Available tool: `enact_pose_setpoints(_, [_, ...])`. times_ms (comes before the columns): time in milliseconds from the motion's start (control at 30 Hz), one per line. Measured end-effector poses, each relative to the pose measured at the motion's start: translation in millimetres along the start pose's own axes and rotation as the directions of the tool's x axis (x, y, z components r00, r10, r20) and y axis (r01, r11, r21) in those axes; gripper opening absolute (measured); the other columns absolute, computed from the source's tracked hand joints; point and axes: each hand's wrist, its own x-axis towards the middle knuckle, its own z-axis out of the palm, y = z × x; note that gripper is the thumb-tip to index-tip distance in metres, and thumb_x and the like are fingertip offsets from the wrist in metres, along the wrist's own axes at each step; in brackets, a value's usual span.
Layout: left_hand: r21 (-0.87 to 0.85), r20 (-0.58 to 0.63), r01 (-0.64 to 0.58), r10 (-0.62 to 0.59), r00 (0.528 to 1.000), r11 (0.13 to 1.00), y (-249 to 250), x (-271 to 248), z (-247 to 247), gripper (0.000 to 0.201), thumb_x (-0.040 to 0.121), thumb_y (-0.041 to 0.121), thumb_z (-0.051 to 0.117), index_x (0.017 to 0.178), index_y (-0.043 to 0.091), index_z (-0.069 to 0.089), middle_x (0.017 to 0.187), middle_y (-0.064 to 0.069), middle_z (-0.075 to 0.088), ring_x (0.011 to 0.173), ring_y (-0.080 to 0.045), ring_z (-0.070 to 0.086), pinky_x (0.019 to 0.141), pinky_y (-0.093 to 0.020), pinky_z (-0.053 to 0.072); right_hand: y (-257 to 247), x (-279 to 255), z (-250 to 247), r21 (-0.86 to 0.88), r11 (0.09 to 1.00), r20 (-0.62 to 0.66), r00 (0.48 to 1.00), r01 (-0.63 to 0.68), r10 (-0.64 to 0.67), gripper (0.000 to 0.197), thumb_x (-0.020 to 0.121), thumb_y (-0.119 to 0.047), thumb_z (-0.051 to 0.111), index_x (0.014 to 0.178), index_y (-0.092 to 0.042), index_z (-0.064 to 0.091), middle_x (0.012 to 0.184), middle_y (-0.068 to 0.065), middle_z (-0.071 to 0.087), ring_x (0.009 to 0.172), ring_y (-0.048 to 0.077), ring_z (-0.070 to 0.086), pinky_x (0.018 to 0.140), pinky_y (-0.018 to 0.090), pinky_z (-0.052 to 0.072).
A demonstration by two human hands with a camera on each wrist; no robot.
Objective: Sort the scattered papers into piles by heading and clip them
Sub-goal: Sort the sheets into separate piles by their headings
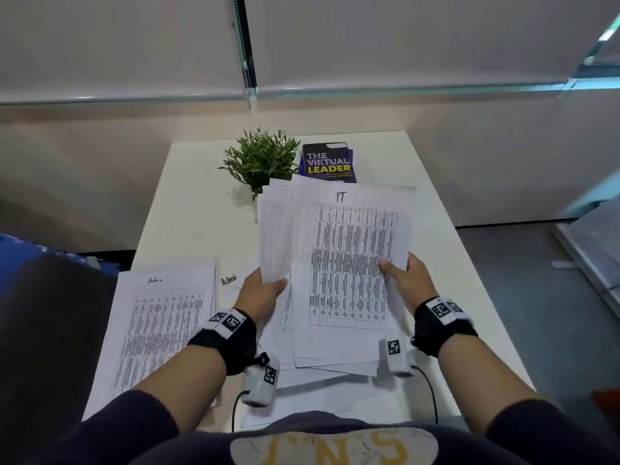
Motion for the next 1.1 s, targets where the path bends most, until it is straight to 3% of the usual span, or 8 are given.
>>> enact_pose_setpoints(167, [-0.002, 0.083, 0.01, -0.01, 0.997, 1.0, -16, 6, -4, 0.033, 0.077, 0.012, 0.068, 0.11, 0.008, 0.068, 0.107, -0.015, 0.074, 0.106, -0.037, 0.067, 0.099, -0.056, 0.048, 12, -2, 20, -0.015, 0.999, 0.046, 0.998, -0.052, 0.053, 0.056, 0.097, -0.033, 0.056, 0.148, -0.018, 0.035, 0.149, -0.001, 0.044, 0.137, 0.023, 0.04, 0.11, 0.038, 0.03])
enact_pose_setpoints(333, [0.11, 0.046, 0.059, -0.065, 0.997, 0.992, -21, 0, -10, 0.089, 0.083, 0.079, 0.041, 0.139, 0.01, 0.053, 0.136, -0.019, 0.058, 0.127, -0.037, 0.055, 0.11, -0.05, 0.038, 11, -6, 44, -0.089, 0.994, 0.102, 0.994, 0.055, -0.046, 0.037, 0.093, -0.014, 0.062, 0.125, -0.018, 0.044, 0.115, -0.001, 0.057, 0.104, 0.019, 0.056, 0.09, 0.032, 0.045])
enact_pose_setpoints(533, [0.419, -0.119, -0.043, 0.101, 0.988, 0.907, -24, -1, -27, 0.033, 0.097, 0.015, 0.056, 0.129, 0.006, 0.056, 0.105, -0.01, 0.064, 0.096, -0.029, 0.061, 0.076, -0.03, 0.048, 18, 9, 66, -0.241, 0.966, 0.186, 0.981, 0.095, -0.05, 0.038, 0.087, -0.015, 0.07, 0.087, -0.017, 0.032, 0.079, -0.003, 0.03, 0.066, 0.014, 0.032, 0.059, 0.025, 0.031])
enact_pose_setpoints(633, [0.372, -0.238, -0.003, 0.098, 0.966, 0.928, -22, -1, -48, 0.024, 0.097, 0.009, 0.054, 0.12, 0.006, 0.058, 0.078, -0.009, 0.061, 0.062, -0.021, 0.053, 0.046, -0.022, 0.044, 25, 31, 57, -0.254, 0.967, 0.251, 0.968, 0.034, 0.032, 0.037, 0.084, -0.01, 0.072, 0.079, -0.019, 0.037, 0.082, 0.007, 0.051, 0.071, 0.025, 0.057, 0.064, 0.041, 0.047])
enact_pose_setpoints(700, [0.329, -0.299, 0.015, 0.09, 0.95, 0.944, -23, -2, -65, 0.017, 0.098, 0.004, 0.052, 0.113, 0.006, 0.059, 0.071, -0.011, 0.056, 0.056, -0.019, 0.047, 0.036, -0.017, 0.042, 32, 49, 43, -0.361, 0.932, 0.163, 0.986, 0.042, 0.018, 0.031, 0.082, -0.01, 0.074, 0.083, -0.019, 0.045, 0.09, 0.007, 0.057, 0.082, 0.025, 0.06, 0.067, 0.033, 0.046])
enact_pose_setpoints(800, [0.247, -0.37, 0.049, 0.047, 0.928, 0.968, -25, -1, -89, 0.01, 0.098, 0.002, 0.051, 0.105, 0.003, 0.058, 0.07, -0.012, 0.053, 0.056, -0.019, 0.045, 0.032, -0.011, 0.037, 44, 73, 32, -0.598, 0.797, 0.138, 0.99, 0.082, 0.002, 0.034, 0.079, -0.017, 0.078, 0.101, -0.013, 0.053, 0.105, 0.007, 0.056, 0.1, 0.026, 0.057, 0.075, 0.028, 0.04])
enact_pose_setpoints(967, [0.146, -0.423, 0.111, -0.039, 0.905, 0.983, -35, 7, -117, 0.024, 0.096, 0.006, 0.057, 0.12, 0.004, 0.059, 0.072, -0.011, 0.056, 0.056, -0.019, 0.048, 0.042, -0.021, 0.043, 57, 90, 59, -0.857, 0.453, 0.312, 0.947, 0.248, 0.073, 0.082, 0.073, -0.05, 0.077, 0.138, -0.014, 0.043, 0.143, 0.006, 0.038, 0.133, 0.027, 0.037, 0.107, 0.041, 0.037])
enact_pose_setpoints(1100, [0.145, -0.434, 0.112, -0.038, 0.9, 0.983, -39, 7, -129, 0.017, 0.095, 0.006, 0.057, 0.112, 0.007, 0.059, 0.07, -0.009, 0.054, 0.053, -0.017, 0.046, 0.039, -0.022, 0.042, 52, 102, 77, -0.888, 0.288, 0.381, 0.924, 0.358, 0.028, 0.079, 0.071, -0.063, 0.069, 0.128, -0.014, 0.043, 0.13, 0.006, 0.043, 0.124, 0.028, 0.042, 0.096, 0.043, 0.043])
